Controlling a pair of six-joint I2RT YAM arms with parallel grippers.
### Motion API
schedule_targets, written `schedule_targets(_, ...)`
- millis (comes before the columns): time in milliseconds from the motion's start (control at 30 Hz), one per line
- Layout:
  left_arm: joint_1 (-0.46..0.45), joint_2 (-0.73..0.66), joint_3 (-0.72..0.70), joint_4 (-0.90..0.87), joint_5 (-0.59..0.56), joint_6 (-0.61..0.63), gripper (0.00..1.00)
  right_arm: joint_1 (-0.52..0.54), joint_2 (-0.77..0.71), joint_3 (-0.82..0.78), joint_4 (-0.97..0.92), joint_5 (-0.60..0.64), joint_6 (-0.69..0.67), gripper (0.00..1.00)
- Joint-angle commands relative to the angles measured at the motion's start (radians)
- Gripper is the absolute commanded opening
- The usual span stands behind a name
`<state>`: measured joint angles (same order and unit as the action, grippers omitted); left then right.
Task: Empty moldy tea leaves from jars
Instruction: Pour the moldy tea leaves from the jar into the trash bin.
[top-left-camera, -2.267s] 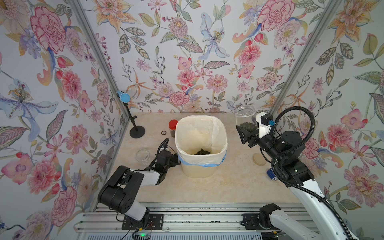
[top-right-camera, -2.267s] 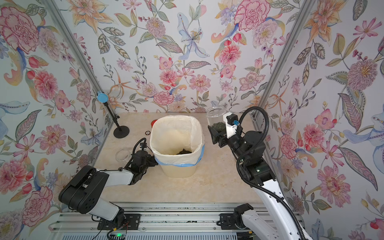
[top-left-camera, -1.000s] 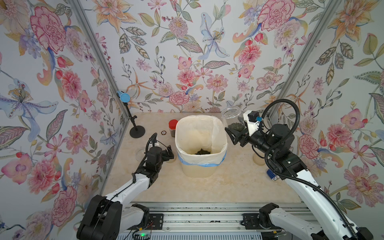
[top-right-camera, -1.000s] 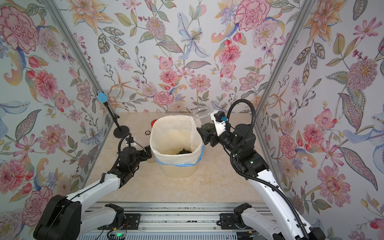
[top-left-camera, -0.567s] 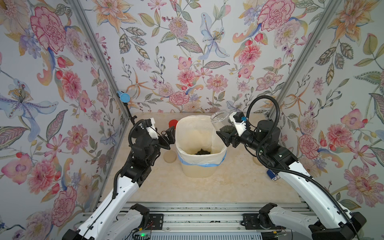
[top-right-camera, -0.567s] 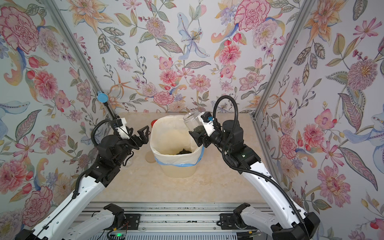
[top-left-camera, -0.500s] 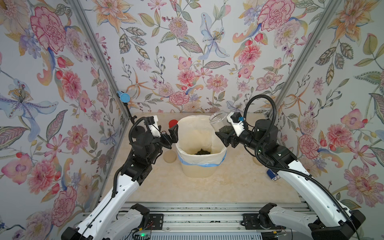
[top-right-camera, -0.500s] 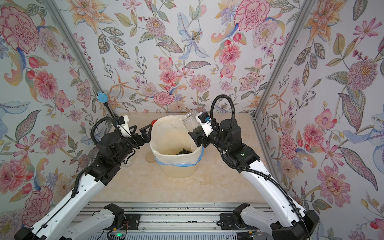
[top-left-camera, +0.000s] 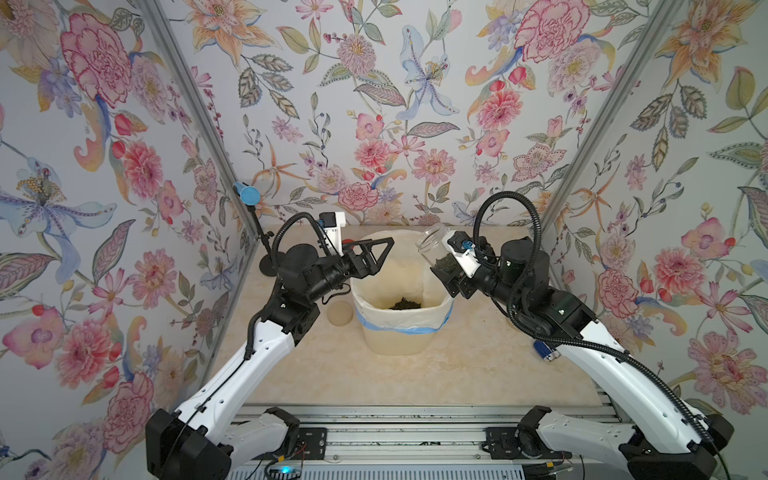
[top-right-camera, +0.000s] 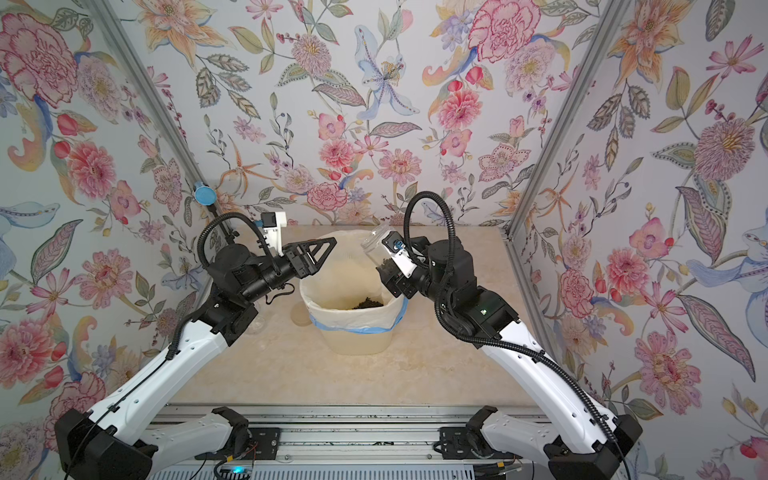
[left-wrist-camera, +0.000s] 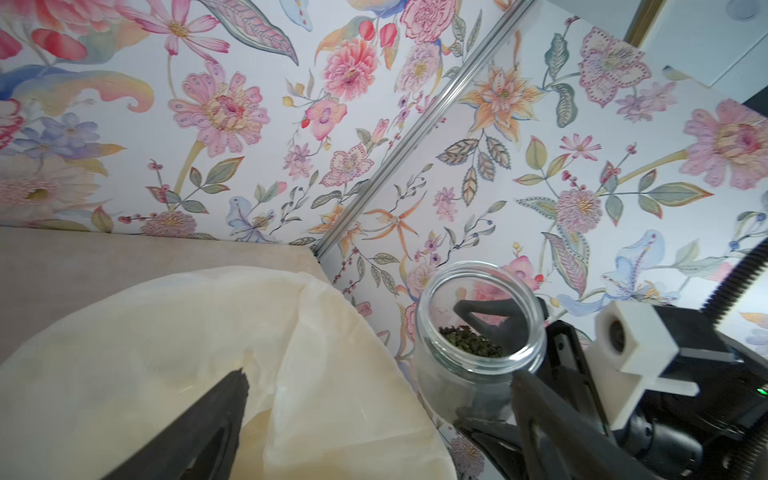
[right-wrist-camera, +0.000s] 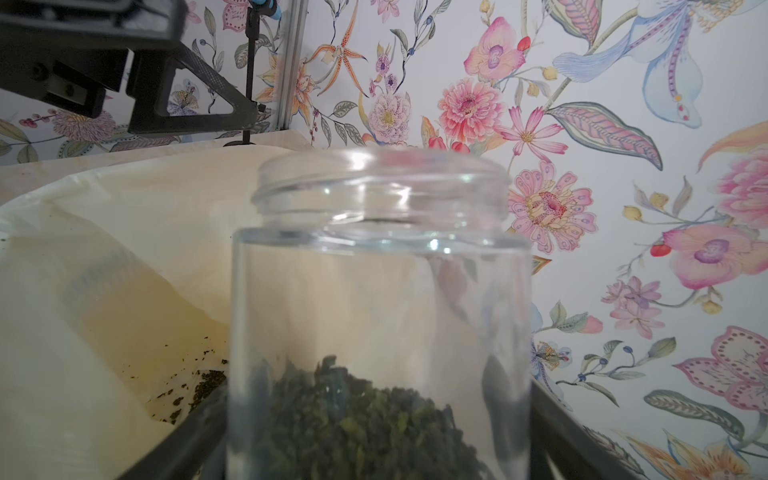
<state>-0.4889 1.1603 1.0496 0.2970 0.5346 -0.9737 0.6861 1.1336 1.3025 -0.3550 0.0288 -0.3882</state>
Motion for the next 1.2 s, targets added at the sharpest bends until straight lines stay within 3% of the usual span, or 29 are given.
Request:
schedule_targets(0, -0.057, -0.02, 0.023, 0.063, 0.047, -0.052, 1.0, 0.003, -0.003, 0.03, 0.11, 0.016, 0.02, 0.43)
schedule_targets(100, -0.098, -0.035, 0.034, -0.003, -0.012, 0.023, 1.0, 0.001, 0.003, 0.028, 0.126, -0.006, 0.049, 0.43)
schedule_targets(333, -0.171, 0.001, -0.02, 0.193, 0.002, -0.091, 1.0, 0.0, -0.017, 0.016, 0.167, -0.042, 0.112, 0.43)
schedule_targets(433, -0.199, 0.036, 0.002, 0.195, -0.011, -0.083, 1.0, 0.0, -0.028, 0.002, 0.184, -0.05, 0.13, 0.43)
schedule_targets(1000, -0.235, 0.189, 0.071, 0.304, -0.017, -0.103, 1.0, -0.006, -0.067, -0.032, 0.2, -0.096, 0.172, 0.44)
schedule_targets(1167, -0.236, 0.17, 0.115, 0.132, -0.094, 0.082, 1.0, -0.028, -0.072, -0.03, 0.195, -0.113, 0.187, 0.44)
